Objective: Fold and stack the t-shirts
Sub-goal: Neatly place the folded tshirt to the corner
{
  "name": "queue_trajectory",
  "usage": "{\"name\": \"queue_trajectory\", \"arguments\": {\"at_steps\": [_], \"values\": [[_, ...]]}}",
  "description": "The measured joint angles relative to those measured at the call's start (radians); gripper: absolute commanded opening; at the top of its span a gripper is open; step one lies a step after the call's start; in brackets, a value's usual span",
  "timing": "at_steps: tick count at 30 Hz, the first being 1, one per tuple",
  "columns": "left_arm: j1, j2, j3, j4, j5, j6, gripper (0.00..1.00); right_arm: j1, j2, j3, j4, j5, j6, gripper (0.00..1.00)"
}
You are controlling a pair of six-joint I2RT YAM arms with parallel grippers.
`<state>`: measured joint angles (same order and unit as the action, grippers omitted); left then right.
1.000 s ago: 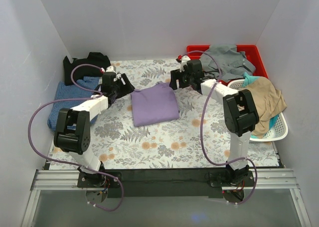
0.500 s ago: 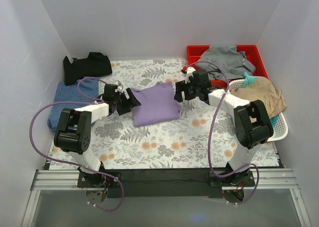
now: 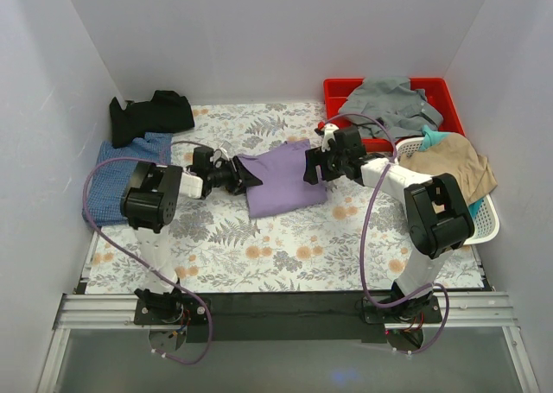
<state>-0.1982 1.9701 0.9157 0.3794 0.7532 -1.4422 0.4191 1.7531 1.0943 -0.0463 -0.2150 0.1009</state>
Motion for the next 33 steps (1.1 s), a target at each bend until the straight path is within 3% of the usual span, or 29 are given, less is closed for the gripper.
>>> {"name": "queue_trajectory", "arguments": {"at_steps": [1, 3, 7, 13, 17, 21, 23, 33], "values": [[-0.005, 0.04, 0.002, 0.037, 0.029, -0.026, 0.11, 0.0, 0.0, 0.0, 0.0, 0.0, 0.0, 0.84], [-0.017, 0.115, 0.005, 0.111, 0.081, -0.091, 0.0, 0.0, 0.0, -0.001, 0.0, -0.001, 0.0, 0.83], [-0.028, 0.249, 0.124, 0.212, 0.197, -0.191, 0.0, 0.0, 0.0, -0.013, 0.0, -0.006, 0.001, 0.82], [-0.026, 0.401, 0.498, 0.105, 0.23, -0.183, 0.0, 0.0, 0.0, -0.053, -0.002, -0.004, 0.002, 0.82], [0.001, 0.438, 0.846, -0.17, 0.19, -0.034, 0.0, 0.0, 0.0, -0.069, -0.005, -0.005, 0.002, 0.83], [0.039, 0.461, 1.241, -0.486, 0.068, 0.183, 0.0, 0.0, 0.0, -0.069, -0.005, -0.013, 0.004, 0.82], [0.065, 0.457, 1.37, -0.573, 0.008, 0.282, 0.0, 0.0, 0.001, -0.069, -0.004, -0.022, 0.005, 0.82], [0.306, 0.46, 1.521, -0.789, -0.187, 0.549, 0.0, 0.0, 0.036, -0.06, -0.003, -0.051, 0.005, 0.82]]}}
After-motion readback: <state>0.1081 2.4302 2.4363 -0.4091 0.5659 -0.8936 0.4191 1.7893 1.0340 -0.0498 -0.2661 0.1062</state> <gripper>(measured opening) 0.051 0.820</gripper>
